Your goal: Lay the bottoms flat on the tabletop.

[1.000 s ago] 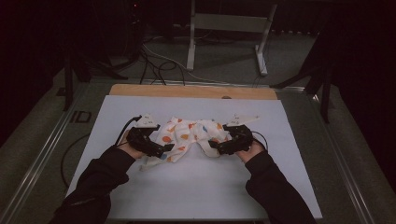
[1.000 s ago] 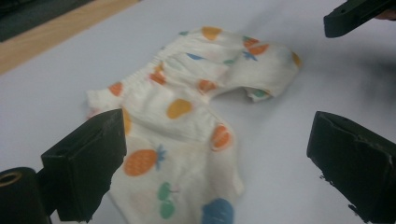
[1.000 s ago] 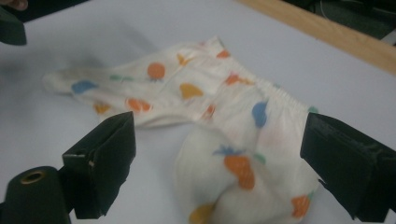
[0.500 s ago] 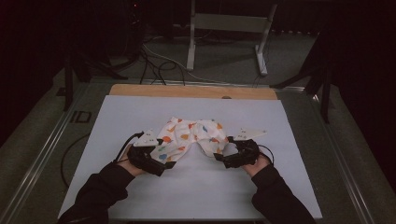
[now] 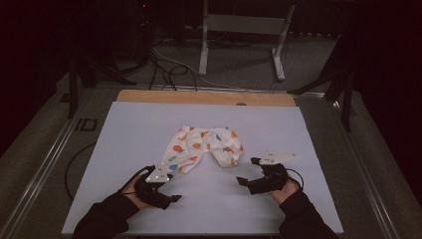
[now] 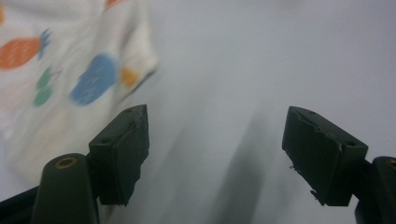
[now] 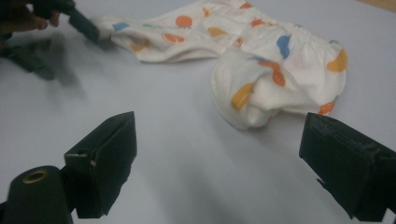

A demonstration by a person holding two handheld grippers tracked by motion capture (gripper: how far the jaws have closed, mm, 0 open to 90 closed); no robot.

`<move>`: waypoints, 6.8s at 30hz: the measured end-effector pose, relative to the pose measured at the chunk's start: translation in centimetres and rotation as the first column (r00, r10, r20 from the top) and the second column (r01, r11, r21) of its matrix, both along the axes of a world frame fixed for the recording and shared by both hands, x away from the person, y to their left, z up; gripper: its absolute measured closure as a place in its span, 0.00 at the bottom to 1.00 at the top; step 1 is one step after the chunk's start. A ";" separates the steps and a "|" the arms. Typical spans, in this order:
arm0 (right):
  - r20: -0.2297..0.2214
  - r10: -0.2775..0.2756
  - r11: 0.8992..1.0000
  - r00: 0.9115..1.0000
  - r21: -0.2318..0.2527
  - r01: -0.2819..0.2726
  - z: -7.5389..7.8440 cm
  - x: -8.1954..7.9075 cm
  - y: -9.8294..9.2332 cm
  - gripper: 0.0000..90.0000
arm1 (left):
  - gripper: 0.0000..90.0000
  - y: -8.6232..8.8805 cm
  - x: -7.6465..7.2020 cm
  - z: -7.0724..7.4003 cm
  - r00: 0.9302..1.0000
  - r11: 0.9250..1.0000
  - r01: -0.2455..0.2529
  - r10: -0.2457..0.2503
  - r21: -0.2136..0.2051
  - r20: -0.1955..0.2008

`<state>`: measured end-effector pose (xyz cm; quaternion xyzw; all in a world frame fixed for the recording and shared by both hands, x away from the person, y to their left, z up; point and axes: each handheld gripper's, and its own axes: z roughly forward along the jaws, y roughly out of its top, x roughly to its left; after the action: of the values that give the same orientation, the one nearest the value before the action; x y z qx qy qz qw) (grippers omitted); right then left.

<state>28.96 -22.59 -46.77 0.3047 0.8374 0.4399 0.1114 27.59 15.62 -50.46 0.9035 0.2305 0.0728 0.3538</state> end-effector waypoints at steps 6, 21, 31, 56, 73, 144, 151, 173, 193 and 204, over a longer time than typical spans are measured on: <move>-0.017 -0.003 1.000 1.000 -0.003 0.003 -0.4 0.0 0.0 0.12 | 0.28 0.9 1.6 -0.4 0.998 0.998 -0.053 0.052 0.016 0.032; -0.030 0.011 1.000 0.999 -0.006 -0.012 -1.0 0.3 0.2 0.15 | 0.55 0.7 4.5 -0.8 0.992 0.998 -0.061 0.057 0.033 0.110; -0.030 0.006 1.000 1.000 -0.016 -0.006 -1.0 0.3 0.3 0.15 | 0.93 0.6 5.0 -1.1 0.987 0.996 -0.079 0.071 0.047 0.143; -0.005 -0.001 1.000 1.000 0.003 0.001 -0.1 0.1 -0.3 0.15 | 0.68 -3.8 -2.3 4.7 0.982 0.995 0.095 -0.087 -0.042 0.169; -0.011 0.002 1.000 1.000 0.003 -0.002 -0.3 -0.1 -0.3 0.15 | 0.66 -7.0 -2.9 0.4 0.972 0.979 0.192 -0.199 0.064 0.124; -0.013 -0.001 1.000 1.000 -0.003 0.001 -0.4 -0.1 -0.5 0.15 | 0.92 1.1 -1.8 1.3 0.998 0.995 0.031 -0.024 -0.095 0.064; -0.013 0.000 1.000 1.000 -0.003 0.000 -0.4 -0.1 -0.5 0.15 | 1.00 1.6 -1.3 -0.7 1.000 1.000 0.029 -0.029 0.003 -0.004; -0.019 0.008 1.000 1.000 0.001 -0.008 -0.5 -0.1 -0.3 0.15 | 0.97 3.1 -2.8 -1.0 1.000 1.000 0.011 -0.011 -0.017 -0.014; -0.040 -0.007 1.000 0.999 -0.030 0.006 -1.8 0.6 0.4 0.13 | 0.23 2.6 -3.9 1.5 0.983 0.980 -0.112 0.133 -0.166 0.124; -0.023 -0.064 0.996 0.998 -0.060 0.062 -3.2 2.2 1.6 0.44 | 0.00 3.8 -4.6 1.9 0.937 0.945 -0.246 0.289 -0.216 0.196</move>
<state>31.12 -21.00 -49.93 0.3330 0.8414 0.4074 0.1235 22.99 19.42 -48.51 0.8120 0.3158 0.2001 0.4483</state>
